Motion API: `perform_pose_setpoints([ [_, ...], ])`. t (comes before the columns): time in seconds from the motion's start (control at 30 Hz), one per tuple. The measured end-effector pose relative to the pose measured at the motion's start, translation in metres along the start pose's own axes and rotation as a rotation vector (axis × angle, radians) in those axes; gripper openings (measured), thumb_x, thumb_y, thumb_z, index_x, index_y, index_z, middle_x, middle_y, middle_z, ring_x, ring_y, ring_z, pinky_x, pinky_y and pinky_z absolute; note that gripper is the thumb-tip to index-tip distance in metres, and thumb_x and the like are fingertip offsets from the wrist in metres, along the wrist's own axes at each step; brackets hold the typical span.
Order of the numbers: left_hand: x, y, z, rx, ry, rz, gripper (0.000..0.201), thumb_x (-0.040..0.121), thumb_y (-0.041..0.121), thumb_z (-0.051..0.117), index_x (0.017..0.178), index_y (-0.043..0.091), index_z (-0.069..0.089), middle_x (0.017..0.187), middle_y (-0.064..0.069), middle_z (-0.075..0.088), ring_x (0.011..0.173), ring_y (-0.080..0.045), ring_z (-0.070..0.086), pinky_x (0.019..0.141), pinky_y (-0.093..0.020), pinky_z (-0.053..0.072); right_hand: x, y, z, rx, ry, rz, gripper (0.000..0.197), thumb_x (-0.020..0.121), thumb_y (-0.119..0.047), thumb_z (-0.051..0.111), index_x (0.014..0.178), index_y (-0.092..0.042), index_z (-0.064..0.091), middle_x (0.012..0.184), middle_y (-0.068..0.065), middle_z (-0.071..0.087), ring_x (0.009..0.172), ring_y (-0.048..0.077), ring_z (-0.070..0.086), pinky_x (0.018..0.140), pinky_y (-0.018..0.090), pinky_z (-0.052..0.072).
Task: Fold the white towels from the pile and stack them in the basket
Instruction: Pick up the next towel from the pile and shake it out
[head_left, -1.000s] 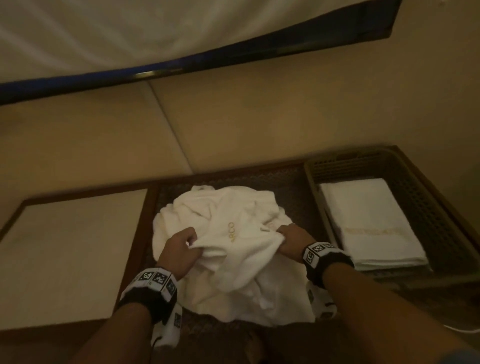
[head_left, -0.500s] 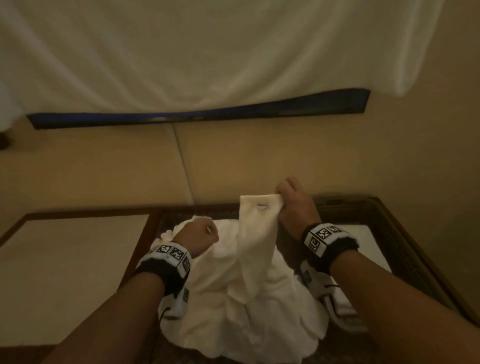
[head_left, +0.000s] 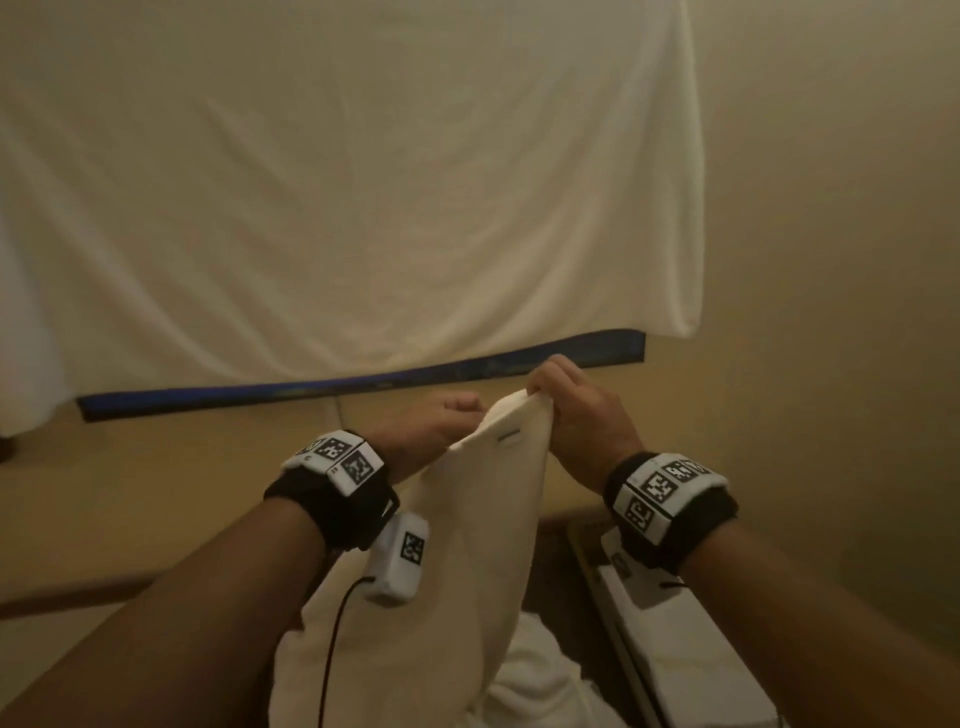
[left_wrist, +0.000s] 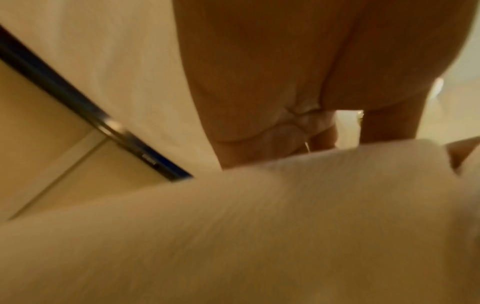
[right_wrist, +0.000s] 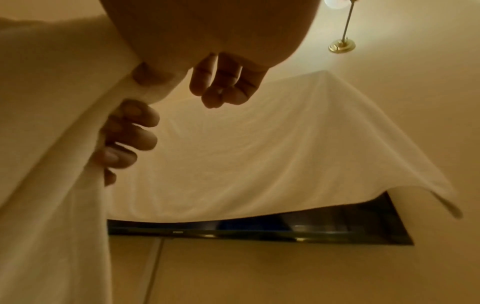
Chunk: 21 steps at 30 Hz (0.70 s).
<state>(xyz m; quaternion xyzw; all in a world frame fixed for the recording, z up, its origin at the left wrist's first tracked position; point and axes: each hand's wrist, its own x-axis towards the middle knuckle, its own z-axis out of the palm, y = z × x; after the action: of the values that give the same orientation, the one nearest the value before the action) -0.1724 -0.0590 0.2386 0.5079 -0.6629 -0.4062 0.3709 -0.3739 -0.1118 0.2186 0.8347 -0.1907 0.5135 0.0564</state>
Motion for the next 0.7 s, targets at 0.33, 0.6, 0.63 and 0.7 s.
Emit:
perform_pose_setpoints([
  [0.33,-0.065,0.066,-0.072,0.768,0.339,0.324,0.02,0.097,0.028,0.056,0.085,0.013,0.06,0.082,0.001,0.059,0.076,-0.016,0.054,0.071,-0.034,0.043,0.028,-0.071,0.019,-0.116,-0.25,0.12,0.028,0.092,-0.031,0.05,0.112,-0.022,0.067,0.088,-0.007,0.058,0.069,0.009,0.046,0.061,0.028,0.04],
  [0.6,-0.165,0.077,-0.152,0.771,0.476,0.373,0.02,0.096,0.027,0.058,0.08,0.015,0.059,0.078,0.002,0.06,0.076,-0.017,0.055,0.072,-0.035,0.045,0.049,-0.152,0.087,0.094,-0.185,0.588,0.021,0.09,-0.026,0.062,0.099,-0.027,0.042,0.08,-0.002,0.06,0.068,0.02,0.058,0.055,0.033,0.046],
  [0.63,-0.177,0.075,-0.164,0.765,0.492,0.363,0.021,0.096,0.028,0.058,0.08,0.014,0.059,0.079,-0.001,0.061,0.078,-0.019,0.057,0.074,-0.037,0.047,0.047,-0.153,0.091,0.125,-0.178,0.628,0.019,0.091,-0.024,0.062,0.101,-0.028,0.046,0.08,-0.002,0.061,0.07,0.018,0.059,0.058,0.034,0.048],
  [0.7,-0.201,0.067,-0.184,0.739,0.505,0.326,0.023,0.097,0.029,0.057,0.081,0.012,0.059,0.082,-0.005,0.062,0.082,-0.024,0.059,0.076,-0.041,0.049,0.046,-0.159,0.095,0.159,-0.224,0.659,0.009,0.092,-0.023,0.063,0.097,-0.029,0.058,0.079,-0.002,0.062,0.07,0.017,0.059,0.061,0.032,0.048],
])
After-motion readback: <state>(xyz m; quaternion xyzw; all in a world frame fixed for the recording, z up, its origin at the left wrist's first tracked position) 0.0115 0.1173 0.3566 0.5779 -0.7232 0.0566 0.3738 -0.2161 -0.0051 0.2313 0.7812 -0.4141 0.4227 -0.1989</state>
